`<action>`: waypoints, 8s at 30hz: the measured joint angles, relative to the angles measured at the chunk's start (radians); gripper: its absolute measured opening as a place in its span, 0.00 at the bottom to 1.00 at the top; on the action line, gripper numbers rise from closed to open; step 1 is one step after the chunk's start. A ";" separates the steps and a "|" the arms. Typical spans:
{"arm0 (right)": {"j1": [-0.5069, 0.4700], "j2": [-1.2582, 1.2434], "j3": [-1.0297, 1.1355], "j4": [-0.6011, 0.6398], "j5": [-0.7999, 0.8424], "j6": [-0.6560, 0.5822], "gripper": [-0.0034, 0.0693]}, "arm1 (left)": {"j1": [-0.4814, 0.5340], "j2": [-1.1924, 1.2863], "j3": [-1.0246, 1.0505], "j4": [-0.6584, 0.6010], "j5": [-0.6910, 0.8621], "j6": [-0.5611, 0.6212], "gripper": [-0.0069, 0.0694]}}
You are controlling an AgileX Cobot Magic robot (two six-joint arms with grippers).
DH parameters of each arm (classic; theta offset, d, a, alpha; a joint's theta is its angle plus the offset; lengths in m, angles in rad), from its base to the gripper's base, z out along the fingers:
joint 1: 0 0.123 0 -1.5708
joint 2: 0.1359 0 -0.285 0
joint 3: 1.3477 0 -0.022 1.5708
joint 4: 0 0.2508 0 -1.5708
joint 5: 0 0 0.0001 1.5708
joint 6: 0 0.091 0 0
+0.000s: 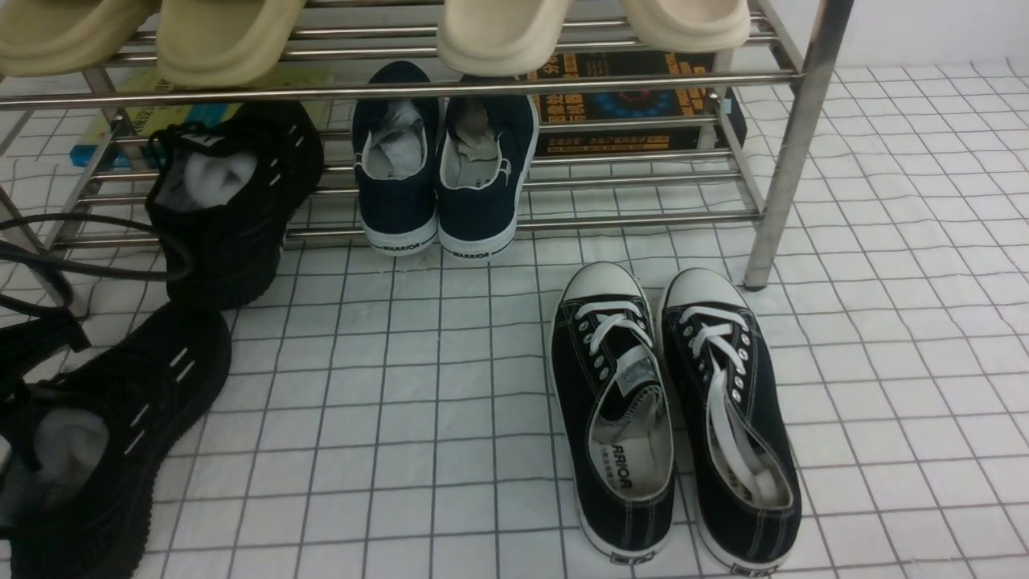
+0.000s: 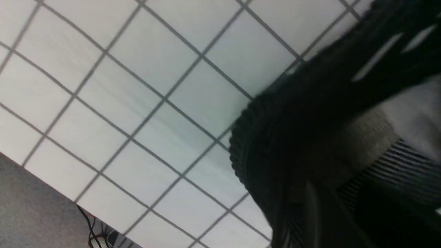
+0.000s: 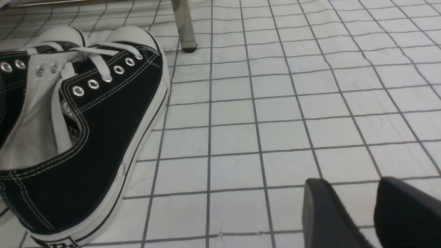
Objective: Take the shoes off the shelf with your hand from the white checkered tablecloth.
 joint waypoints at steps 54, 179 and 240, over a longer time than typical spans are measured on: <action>0.000 0.000 0.000 0.000 0.000 0.000 0.38 | -0.119 0.278 -0.324 -0.165 -0.518 0.223 0.58; 0.000 0.000 0.000 0.000 0.000 0.000 0.38 | -0.119 -1.356 0.887 -0.175 -0.684 0.591 0.12; 0.000 0.000 0.000 0.000 0.000 0.000 0.38 | -0.209 -1.511 1.089 -0.031 -0.761 0.489 0.20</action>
